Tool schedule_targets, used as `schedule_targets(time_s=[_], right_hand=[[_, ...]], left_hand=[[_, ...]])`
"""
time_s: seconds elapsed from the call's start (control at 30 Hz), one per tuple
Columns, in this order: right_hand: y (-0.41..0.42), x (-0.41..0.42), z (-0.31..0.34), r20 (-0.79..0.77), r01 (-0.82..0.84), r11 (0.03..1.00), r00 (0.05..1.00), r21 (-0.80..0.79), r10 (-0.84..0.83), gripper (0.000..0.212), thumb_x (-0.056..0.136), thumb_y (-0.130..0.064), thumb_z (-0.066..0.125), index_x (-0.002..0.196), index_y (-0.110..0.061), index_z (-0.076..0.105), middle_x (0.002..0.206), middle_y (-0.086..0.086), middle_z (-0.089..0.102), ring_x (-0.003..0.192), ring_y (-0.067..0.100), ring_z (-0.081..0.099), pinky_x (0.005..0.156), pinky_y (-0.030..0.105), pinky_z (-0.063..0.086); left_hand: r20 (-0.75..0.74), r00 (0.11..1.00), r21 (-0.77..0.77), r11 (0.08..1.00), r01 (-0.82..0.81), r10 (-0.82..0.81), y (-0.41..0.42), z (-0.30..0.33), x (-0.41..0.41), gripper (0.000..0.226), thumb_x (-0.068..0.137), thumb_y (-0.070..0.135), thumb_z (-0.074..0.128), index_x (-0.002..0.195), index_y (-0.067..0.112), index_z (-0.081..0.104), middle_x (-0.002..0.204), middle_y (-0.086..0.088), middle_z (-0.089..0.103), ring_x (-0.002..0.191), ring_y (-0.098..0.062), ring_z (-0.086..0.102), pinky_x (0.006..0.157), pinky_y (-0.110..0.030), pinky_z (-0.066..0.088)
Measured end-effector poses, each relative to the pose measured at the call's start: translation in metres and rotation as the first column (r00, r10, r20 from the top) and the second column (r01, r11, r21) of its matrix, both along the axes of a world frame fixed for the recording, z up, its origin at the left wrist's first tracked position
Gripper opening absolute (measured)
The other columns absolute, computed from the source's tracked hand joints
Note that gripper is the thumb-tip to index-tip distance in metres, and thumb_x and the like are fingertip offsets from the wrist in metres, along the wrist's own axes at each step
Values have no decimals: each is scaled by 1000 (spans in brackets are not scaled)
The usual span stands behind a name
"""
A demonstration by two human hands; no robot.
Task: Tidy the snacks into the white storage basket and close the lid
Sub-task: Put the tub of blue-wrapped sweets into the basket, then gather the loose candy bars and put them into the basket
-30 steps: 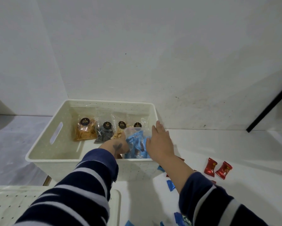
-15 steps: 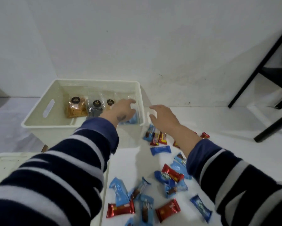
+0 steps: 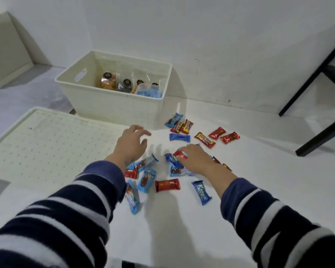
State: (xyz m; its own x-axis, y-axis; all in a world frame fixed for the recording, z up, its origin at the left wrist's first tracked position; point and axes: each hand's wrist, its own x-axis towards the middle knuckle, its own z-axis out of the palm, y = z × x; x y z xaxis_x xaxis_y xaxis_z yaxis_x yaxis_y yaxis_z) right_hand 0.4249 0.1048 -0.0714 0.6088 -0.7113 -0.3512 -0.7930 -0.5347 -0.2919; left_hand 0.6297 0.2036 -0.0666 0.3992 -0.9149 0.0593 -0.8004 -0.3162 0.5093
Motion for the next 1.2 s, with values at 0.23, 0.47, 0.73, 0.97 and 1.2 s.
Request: schedule_targets(time_s=[0.23, 0.47, 0.73, 0.97, 1.2], right_hand=[[23, -58, -47, -209, -102, 987, 975, -121, 75, 79, 81, -80, 28, 149, -45, 10, 162, 4, -6, 148, 30, -14, 114, 61, -4], [8, -88, -71, -199, -76, 975, 979, -208, 34, 112, 46, -96, -1, 147, -48, -10, 160, 4, -18, 147, 34, -13, 112, 64, 1], [13, -59, -97, -55, -48, 961, 998, -271, 35, 109, 54, -97, 21, 140, -49, -26, 156, 4, -30, 144, 35, -25, 108, 71, -3], [-18, -33, -92, -83, -173, 927, 985, -333, 154, 99, 57, -96, 20, 141, -56, -15, 158, 3, -26, 144, 41, -21, 104, 75, 2], [-37, -6, -103, 49, -120, 896, 987, -428, 155, 78, 69, -87, 31, 137, -51, 36, 154, 3, 31, 138, 36, 31, 104, 63, 26]], left_hand=[[0, 970, 255, 938, -236, 244, 88, -68, -45, 61, 88, 63, 42, 142, 34, 36, 156, -6, 19, 144, -27, 14, 117, -45, 18], [45, 963, 300, 916, -265, 264, 94, -97, -62, 112, 53, 94, 18, 150, 40, 3, 160, -4, -11, 147, -30, -10, 117, -55, 6], [172, 980, 208, 968, -137, 102, 65, -112, -42, 122, 45, 102, 24, 148, 44, -4, 156, -4, -27, 142, -42, -20, 114, -63, -3], [233, 967, 228, 972, 52, -106, 24, -109, -21, 110, 47, 100, 30, 145, 54, 7, 159, -2, -16, 144, -42, -13, 114, -63, 2], [324, 906, 91, 962, 256, -272, -25, -114, -3, 87, 67, 88, 37, 139, 41, 40, 141, -3, 45, 129, -39, 35, 101, -50, 33]])
